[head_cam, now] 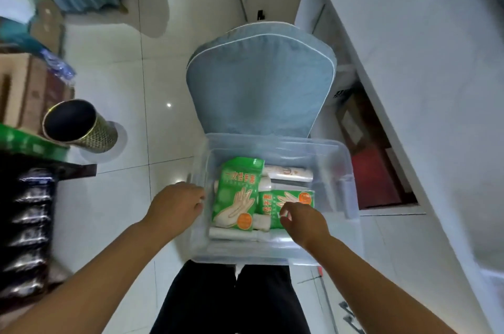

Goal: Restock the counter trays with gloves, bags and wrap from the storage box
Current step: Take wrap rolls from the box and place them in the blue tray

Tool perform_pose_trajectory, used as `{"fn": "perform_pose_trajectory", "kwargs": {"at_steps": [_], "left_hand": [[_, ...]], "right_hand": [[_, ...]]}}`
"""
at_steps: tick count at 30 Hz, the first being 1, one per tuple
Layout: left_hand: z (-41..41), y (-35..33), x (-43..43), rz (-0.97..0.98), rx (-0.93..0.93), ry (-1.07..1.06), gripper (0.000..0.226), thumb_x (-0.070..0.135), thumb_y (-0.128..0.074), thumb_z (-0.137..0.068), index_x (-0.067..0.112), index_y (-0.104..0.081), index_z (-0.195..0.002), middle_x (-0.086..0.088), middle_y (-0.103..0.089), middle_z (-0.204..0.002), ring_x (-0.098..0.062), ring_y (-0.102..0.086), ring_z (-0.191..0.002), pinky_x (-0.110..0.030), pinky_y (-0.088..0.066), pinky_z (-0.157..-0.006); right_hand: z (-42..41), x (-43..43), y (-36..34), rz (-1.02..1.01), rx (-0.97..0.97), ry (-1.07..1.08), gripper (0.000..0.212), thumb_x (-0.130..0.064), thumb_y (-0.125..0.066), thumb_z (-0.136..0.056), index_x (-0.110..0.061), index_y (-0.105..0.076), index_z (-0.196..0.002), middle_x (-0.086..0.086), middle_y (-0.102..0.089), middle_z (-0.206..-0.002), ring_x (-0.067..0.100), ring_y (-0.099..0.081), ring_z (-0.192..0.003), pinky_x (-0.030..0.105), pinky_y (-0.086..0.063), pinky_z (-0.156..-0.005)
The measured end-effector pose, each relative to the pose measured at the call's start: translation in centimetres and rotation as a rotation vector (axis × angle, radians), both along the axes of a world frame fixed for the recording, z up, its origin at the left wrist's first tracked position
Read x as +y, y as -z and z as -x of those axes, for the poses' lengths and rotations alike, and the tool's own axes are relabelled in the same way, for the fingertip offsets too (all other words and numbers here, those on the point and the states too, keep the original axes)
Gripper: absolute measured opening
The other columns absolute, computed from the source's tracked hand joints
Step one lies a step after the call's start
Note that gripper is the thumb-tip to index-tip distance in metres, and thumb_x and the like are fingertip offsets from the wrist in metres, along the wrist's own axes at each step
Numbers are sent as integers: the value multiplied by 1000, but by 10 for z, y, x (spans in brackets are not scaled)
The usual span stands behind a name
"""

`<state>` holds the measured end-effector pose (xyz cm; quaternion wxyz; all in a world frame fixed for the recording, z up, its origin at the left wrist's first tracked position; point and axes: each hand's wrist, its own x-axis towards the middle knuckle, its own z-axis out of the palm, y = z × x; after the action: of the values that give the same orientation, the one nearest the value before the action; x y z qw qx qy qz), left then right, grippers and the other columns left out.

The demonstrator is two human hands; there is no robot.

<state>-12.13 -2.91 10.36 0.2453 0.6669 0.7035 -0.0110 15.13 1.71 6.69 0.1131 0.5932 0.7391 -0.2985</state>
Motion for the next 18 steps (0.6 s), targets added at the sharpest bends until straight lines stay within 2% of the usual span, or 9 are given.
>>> {"fn": "perform_pose_trajectory", "kwargs": {"at_steps": [6, 9, 12, 15, 18], "left_hand": [[1, 50, 8, -46, -66, -105, 14, 16, -54, -85, 19, -68, -89, 2, -67, -81, -16, -57, -77, -24, -33, -58], [-2, 71, 12, -19, -60, -109, 12, 16, -56, -84, 19, -67, -87, 2, -68, -80, -17, -56, -77, -26, -38, -58], [-7, 84, 18, -12, -43, -118, 9, 10, -63, -79, 17, -69, -81, -1, -68, -72, -22, -59, -71, -29, -44, -58], [-11, 89, 25, -43, 19, -84, 9, 8, -73, -69, 16, -69, -70, -1, -66, -60, -22, -59, -57, -26, -45, -52], [-18, 94, 31, -61, 35, -33, 13, 8, -78, -63, 17, -68, -66, 1, -64, -56, -21, -57, -52, -25, -43, -51]], "right_hand": [[41, 30, 95, 231, 39, 139, 18, -17, -51, -87, -14, -63, -101, 11, -68, -104, 28, -62, -97, 29, -47, -78], [57, 38, 133, 265, 40, 178, 20, -15, -51, -87, -12, -59, -105, 13, -66, -108, 29, -61, -98, 29, -44, -74], [68, 40, 161, 285, 35, 206, 25, -14, -50, -86, -16, -57, -110, 7, -65, -111, 26, -61, -98, 26, -37, -68], [70, 43, 178, 234, 42, 231, 25, -13, -49, -87, -16, -59, -110, 8, -66, -110, 27, -62, -95, 26, -39, -67], [59, 54, 188, 38, 97, 374, 30, -7, -55, -85, -12, -57, -115, 11, -60, -115, 27, -57, -102, 30, -43, -74]]}}
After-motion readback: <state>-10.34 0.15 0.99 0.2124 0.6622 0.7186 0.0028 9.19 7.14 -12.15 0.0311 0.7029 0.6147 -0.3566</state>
